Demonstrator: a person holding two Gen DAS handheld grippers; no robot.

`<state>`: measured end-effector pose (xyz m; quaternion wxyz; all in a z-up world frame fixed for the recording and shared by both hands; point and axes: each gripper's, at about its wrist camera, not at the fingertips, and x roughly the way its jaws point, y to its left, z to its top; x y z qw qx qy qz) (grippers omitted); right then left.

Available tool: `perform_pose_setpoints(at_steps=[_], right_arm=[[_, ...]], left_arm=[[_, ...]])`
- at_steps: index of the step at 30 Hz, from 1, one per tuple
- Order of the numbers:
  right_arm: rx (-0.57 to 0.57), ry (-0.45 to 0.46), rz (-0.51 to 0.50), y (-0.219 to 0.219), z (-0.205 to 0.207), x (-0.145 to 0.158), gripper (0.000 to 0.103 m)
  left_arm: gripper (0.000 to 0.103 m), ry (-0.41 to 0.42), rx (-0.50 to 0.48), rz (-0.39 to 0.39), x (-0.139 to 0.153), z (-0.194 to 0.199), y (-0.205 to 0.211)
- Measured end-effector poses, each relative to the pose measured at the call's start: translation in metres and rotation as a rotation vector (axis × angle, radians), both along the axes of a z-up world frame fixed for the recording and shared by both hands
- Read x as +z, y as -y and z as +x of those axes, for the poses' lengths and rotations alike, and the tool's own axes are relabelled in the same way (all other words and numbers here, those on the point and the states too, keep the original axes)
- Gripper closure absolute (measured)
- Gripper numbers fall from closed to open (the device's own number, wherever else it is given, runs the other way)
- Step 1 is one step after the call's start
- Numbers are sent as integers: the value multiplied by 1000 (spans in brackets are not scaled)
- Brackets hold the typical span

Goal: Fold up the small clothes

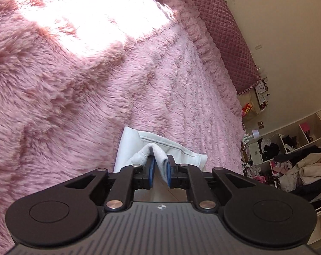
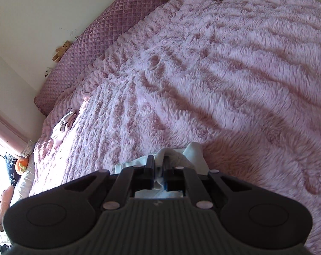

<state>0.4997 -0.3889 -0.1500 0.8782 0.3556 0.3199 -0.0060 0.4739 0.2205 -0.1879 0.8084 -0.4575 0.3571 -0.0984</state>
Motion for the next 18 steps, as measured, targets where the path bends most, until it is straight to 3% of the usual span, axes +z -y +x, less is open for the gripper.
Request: perform_pose_setpoints(at_steps=[3,4,8,11,15,18], right_arm=[[-17,24,3,4,1,-6,87],[-29,46,-6,8,-5,-2,74],[13,88,-31,20,-31,21,74],[95,103,-101,22,-69,36,74],[224,95,-234,19,-134,41,74],[310,59,-326,15,-175,30,74]], left_arm=[[77,35,9,39,18,-7,-11],[76,51,14,70,27,-14,-16],[74,91,-38,112,53,-49,-27],[64,134,-100,176,68,-97,-28],[60,178,-158,282,65,-169,-26],[60,145,-203,289,50,-200,-28]])
